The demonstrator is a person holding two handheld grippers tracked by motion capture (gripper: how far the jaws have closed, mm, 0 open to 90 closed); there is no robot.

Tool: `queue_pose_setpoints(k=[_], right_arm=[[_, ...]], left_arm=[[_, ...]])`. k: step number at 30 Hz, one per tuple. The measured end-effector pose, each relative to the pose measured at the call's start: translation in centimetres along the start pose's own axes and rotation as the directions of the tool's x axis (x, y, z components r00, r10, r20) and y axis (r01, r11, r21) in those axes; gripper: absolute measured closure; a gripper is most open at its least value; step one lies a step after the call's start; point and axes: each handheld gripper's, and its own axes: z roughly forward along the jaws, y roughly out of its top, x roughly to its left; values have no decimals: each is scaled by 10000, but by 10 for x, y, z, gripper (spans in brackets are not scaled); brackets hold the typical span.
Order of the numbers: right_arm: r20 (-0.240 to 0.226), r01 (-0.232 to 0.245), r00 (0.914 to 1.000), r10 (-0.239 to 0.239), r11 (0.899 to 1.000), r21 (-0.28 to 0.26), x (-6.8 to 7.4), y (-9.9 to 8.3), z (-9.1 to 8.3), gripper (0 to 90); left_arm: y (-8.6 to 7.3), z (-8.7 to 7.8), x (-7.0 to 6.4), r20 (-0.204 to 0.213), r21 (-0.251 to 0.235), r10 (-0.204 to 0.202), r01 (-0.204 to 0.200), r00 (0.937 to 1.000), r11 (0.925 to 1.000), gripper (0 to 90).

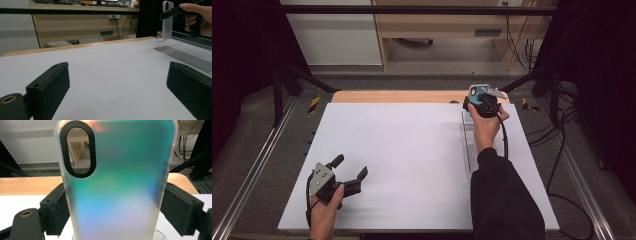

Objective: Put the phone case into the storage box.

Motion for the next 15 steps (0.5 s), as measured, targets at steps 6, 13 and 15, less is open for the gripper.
queue_pose_setpoints(k=[6, 13, 15], right_arm=[[72, -16, 10000, 16, 10000, 38, 1, -3, 3, 174], [245, -72, 9997, 69, 9999, 139, 1, -8, 6, 174], [257, -5, 9997, -1, 9998, 209, 1, -9, 7, 174]], left_arm=[[0, 0, 0, 26, -7, -3, 3, 10000, 10000, 43], [1, 0, -1, 37, 2, 46, -46, 10000, 10000, 43], [1, 0, 0, 37, 9, 41, -41, 10000, 10000, 43]])
